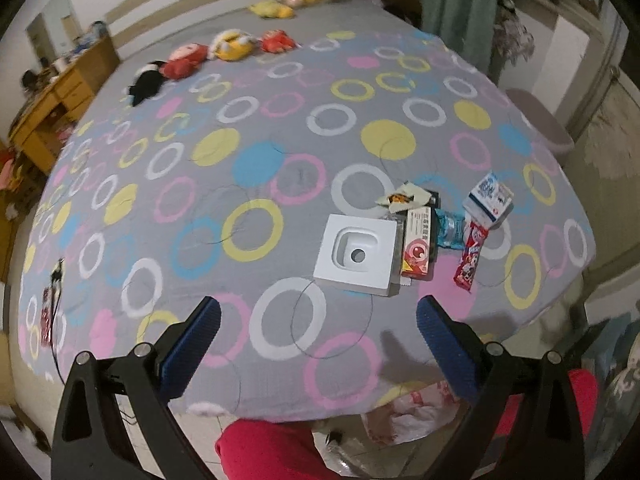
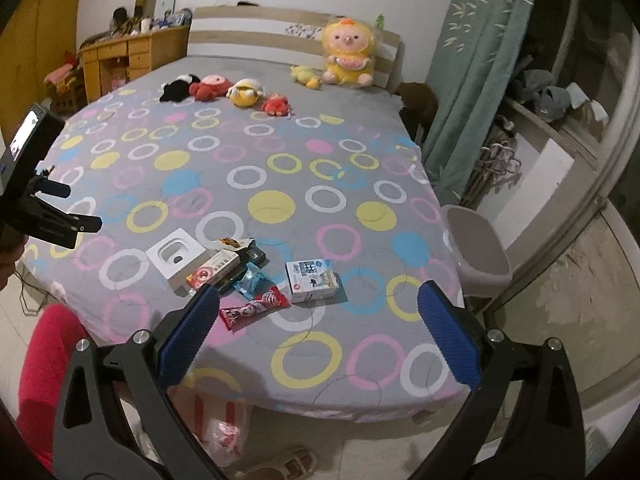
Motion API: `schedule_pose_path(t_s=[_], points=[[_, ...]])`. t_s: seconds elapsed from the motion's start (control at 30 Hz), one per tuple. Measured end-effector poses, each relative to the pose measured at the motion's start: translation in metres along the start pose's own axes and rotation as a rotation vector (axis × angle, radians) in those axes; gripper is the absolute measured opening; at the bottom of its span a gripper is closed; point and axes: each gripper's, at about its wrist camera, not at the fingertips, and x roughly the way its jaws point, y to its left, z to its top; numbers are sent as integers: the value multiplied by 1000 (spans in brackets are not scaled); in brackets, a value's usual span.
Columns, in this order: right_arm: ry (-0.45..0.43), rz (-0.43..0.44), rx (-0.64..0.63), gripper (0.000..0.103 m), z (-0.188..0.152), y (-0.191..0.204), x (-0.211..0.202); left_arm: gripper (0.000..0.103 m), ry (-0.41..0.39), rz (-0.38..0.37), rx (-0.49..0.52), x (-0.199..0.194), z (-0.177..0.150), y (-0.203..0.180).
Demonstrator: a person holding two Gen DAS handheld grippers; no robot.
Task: Collect trash
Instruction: 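Reach the left tool to the white square box while the right tool reaches the milk carton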
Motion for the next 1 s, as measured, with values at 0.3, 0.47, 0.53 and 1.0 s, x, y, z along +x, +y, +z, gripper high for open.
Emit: schedule_pose_path(t_s=[0.3,0.47,0.53,1.0], points=[[156,48,-99,97,27,-11,72,96,123,3,73,69,26,10],[247,73,-136,97,29,-15,117,96,181,7,105,109,36,15],[269,65,-154,97,30,-14,132,96,201,19,117,122,38,14],[411,129,-195,97,14,-8,237,96,288,-1,136,189,50,11]])
